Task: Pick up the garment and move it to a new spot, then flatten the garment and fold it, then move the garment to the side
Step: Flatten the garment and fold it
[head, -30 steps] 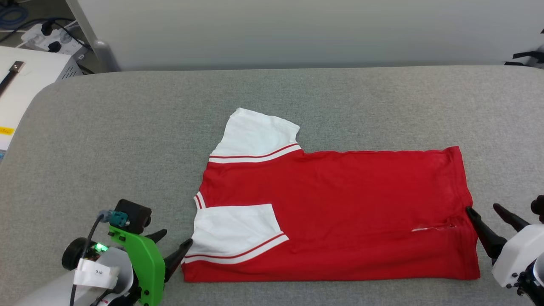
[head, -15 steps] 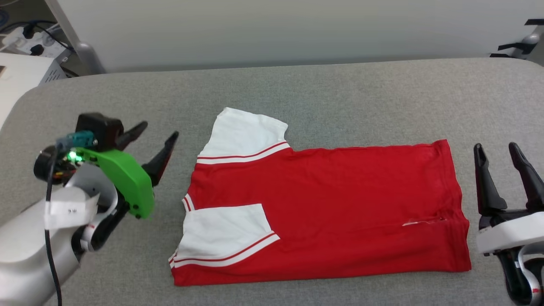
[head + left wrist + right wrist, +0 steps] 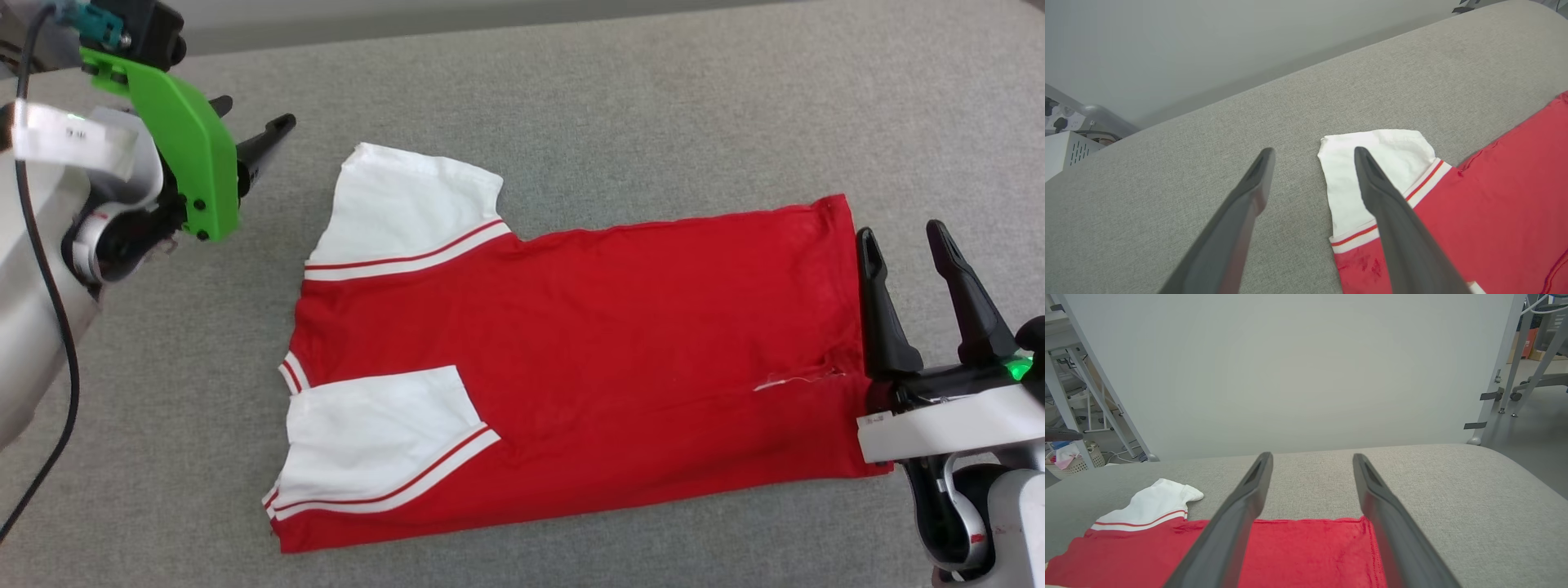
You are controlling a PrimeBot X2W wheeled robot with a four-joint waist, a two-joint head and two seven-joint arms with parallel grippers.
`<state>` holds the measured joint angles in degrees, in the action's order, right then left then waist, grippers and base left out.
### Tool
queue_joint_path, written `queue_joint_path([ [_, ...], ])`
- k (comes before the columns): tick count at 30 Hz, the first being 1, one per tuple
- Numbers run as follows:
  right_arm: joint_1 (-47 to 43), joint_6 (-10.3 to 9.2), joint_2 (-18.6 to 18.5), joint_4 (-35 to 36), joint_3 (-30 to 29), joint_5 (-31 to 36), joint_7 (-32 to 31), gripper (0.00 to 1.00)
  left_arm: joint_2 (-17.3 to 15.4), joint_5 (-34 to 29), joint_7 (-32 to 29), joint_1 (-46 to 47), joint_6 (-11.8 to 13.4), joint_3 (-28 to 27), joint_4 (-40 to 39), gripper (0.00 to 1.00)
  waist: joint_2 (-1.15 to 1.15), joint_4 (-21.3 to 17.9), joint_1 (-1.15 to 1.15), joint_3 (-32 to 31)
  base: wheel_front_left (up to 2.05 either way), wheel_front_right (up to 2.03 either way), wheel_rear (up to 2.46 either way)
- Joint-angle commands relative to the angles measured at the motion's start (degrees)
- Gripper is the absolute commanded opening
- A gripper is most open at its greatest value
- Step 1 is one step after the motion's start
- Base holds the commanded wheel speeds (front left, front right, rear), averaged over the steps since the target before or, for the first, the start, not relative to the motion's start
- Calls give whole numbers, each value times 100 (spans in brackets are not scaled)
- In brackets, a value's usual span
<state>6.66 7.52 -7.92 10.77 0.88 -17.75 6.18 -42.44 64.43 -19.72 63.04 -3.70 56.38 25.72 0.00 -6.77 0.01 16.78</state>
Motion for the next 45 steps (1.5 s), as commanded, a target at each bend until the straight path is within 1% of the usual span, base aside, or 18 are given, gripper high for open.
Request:
queue_joint_path([
  [1,129,-3,15,-16,34,45,49,100,53,74,-242,223,-60,50,99,100,0,-331,-1,487,0,0,0],
  [6,323,-3,24,-122,130,23,141,100,268,187,-1259,816,-196,249,481,100,0,-482,-1,836,0,0,0],
  [10,476,-3,8,-191,181,2,202,100,446,132,-1797,1150,-249,441,725,100,0,-555,-1,1087,0,0,0],
  [14,650,-3,15,-285,277,-22,262,100,571,-13,-2068,1360,-289,634,1007,100,0,-630,-1,1294,0,0,0],
  [19,851,-3,41,-442,439,-62,340,100,668,-125,-2209,1411,-332,841,1339,100,0,-706,-1,1448,0,0,0],
  [23,906,-3,7,-562,447,-95,395,100,670,-218,-2320,1338,-364,1106,1373,100,0,-693,-1,1465,0,0,0],
  [24,914,-3,-2,-588,437,-103,404,100,659,-235,-2323,1322,-369,1161,1356,58,0,-686,-1,1459,0,0,0],
  [25,926,-3,-9,-621,424,-112,414,100,642,-236,-2310,1296,-372,1207,1337,4,0,-678,-1,1444,0,0,0],
  [26,936,-3,-10,-644,419,-124,420,100,632,-224,-2293,1274,-374,1234,1316,0,0,-672,-1,1429,0,0,0],
  [28,964,-3,-20,-694,405,-152,425,100,622,-197,-2212,1236,-376,1292,1231,0,0,-646,-1,1375,0,0,0],
  [32,1072,-3,-113,-705,271,-210,438,100,576,-328,-1805,1263,-377,1384,1090,0,0,-564,-1,1213,0,0,0],
  [34,1144,-3,-246,-674,185,-235,371,100,559,-443,-1554,1279,-378,1443,988,0,0,-507,-1,1094,0,0,0],
  [36,1236,-3,-431,-620,104,-251,237,100,554,-458,-1267,1276,-378,1457,912,0,0,-442,-1,975,0,0,0],
  [38,1356,-3,-703,-560,102,-245,-18,100,555,-465,-979,1263,-378,1452,876,0,0,-377,-1,859,0,0,0],
  [42,1674,-3,-1306,-527,229,-504,-829,100,609,-390,-413,1103,-378,1405,794,0,0,-224,-1,649,0,0,0],
  [45,1947,-3,-1855,-645,423,-879,-1673,100,656,-489,-91,981,-378,1449,733,0,0,-93,-1,532,0,0,0],
])
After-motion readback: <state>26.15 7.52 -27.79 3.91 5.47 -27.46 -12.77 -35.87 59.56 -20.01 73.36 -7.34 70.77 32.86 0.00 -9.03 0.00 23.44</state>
